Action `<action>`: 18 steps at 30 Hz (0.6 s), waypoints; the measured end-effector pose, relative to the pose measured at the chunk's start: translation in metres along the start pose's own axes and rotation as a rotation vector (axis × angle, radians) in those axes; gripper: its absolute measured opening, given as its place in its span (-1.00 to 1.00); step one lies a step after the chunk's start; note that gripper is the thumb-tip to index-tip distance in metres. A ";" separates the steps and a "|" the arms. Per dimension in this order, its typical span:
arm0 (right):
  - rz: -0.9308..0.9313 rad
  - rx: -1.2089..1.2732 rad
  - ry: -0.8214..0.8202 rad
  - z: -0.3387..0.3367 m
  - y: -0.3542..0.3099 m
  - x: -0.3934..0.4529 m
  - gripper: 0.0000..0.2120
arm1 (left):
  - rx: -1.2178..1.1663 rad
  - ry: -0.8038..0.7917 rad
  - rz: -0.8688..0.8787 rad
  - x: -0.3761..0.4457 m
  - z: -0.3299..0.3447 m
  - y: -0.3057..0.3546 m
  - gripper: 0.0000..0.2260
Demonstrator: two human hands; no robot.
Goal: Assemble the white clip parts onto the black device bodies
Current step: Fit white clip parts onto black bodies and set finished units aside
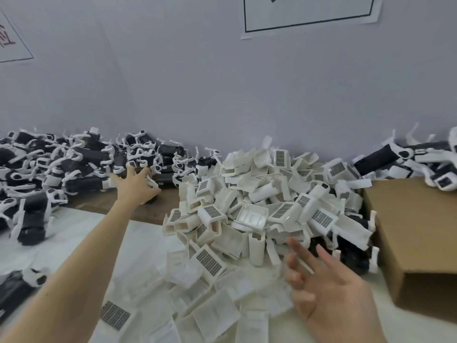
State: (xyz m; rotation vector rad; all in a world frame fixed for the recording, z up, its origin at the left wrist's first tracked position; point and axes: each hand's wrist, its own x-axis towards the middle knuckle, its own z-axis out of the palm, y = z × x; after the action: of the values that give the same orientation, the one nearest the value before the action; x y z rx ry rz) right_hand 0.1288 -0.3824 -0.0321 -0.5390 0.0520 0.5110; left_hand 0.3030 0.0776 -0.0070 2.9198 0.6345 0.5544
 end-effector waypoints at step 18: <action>-0.049 -0.142 0.039 0.007 0.007 -0.023 -0.60 | -0.376 -0.113 0.246 -0.183 -0.063 0.015 -0.83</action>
State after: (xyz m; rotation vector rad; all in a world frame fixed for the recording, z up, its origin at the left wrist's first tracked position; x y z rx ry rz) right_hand 0.1046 -0.3839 -0.0257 -0.6880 0.0398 0.4587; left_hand 0.1308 -0.0116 -0.0054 2.6577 0.1358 0.4676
